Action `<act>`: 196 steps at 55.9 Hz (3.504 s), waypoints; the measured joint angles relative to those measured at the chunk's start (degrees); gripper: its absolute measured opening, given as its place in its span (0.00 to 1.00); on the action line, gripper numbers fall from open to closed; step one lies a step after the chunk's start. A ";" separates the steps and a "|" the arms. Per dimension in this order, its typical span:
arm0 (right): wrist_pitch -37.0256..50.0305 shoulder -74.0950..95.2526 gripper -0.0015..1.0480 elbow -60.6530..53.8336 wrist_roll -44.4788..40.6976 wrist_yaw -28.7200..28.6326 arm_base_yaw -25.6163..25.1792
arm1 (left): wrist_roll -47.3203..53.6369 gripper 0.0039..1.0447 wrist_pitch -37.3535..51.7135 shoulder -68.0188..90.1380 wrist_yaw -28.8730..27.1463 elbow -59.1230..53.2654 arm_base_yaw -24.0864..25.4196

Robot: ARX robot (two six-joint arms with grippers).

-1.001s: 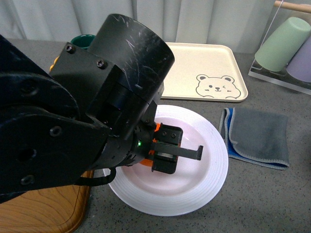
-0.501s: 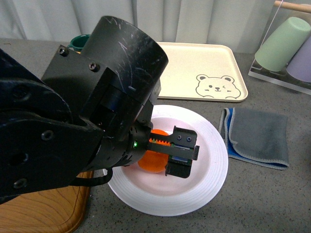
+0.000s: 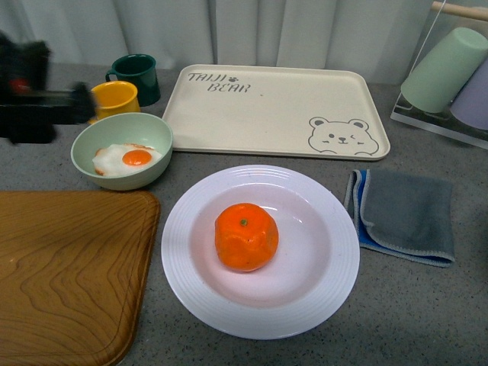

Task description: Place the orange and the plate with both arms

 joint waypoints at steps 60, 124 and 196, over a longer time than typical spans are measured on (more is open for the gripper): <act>0.00 0.00 0.91 0.00 0.02 0.04 0.00 | 0.68 0.03 -48.09 -59.34 19.65 -10.36 19.96; 0.00 0.00 0.91 0.00 0.02 0.02 0.00 | 0.68 0.03 -77.46 -88.96 19.69 -10.38 20.00; 20.39 103.75 0.91 29.88 38.58 -25.83 12.79 | 0.81 0.94 -77.57 -89.07 19.67 -10.38 20.00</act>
